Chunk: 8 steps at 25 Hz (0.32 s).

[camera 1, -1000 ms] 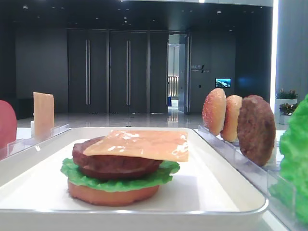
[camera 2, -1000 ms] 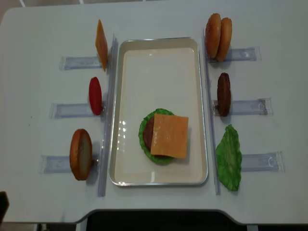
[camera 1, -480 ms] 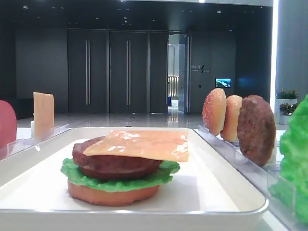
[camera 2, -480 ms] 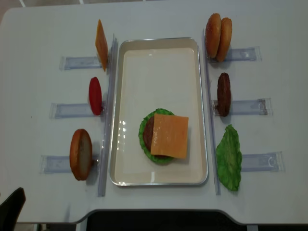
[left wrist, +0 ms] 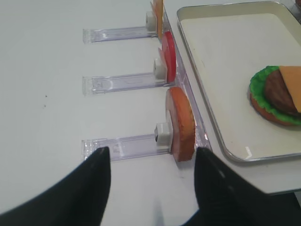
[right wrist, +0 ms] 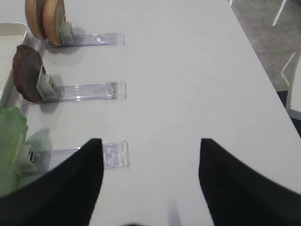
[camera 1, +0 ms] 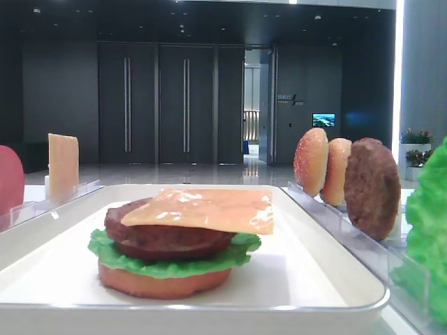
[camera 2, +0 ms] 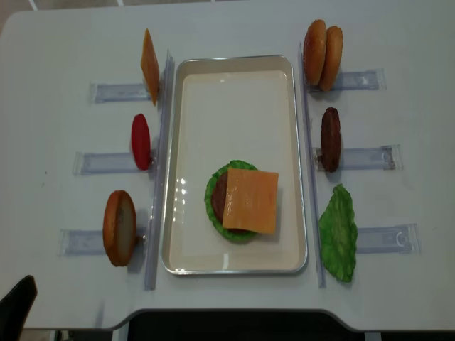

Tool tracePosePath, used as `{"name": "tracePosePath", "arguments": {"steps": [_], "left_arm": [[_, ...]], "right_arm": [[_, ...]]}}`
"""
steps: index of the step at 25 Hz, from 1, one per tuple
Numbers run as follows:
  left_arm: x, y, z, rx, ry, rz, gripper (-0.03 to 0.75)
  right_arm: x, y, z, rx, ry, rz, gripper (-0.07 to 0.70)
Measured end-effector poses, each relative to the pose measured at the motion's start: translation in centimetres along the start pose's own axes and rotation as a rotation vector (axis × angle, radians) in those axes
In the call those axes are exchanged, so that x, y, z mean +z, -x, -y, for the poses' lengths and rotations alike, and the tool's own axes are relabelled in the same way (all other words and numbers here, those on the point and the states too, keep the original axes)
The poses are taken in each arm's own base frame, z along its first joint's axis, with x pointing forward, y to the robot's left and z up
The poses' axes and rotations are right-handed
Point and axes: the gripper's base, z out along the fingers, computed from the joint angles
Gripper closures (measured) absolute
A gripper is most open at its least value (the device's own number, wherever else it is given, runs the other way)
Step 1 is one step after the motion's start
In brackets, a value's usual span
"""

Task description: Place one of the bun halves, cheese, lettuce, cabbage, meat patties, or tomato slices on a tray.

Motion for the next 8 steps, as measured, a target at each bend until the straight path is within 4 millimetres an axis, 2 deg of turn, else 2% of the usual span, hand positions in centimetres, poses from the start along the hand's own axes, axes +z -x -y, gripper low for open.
{"name": "tracePosePath", "arguments": {"steps": [8], "left_arm": [[0.00, 0.00, -0.03, -0.003, 0.003, 0.000, 0.282]], "right_arm": [[0.00, 0.00, 0.00, 0.000, 0.000, 0.000, 0.208]]}}
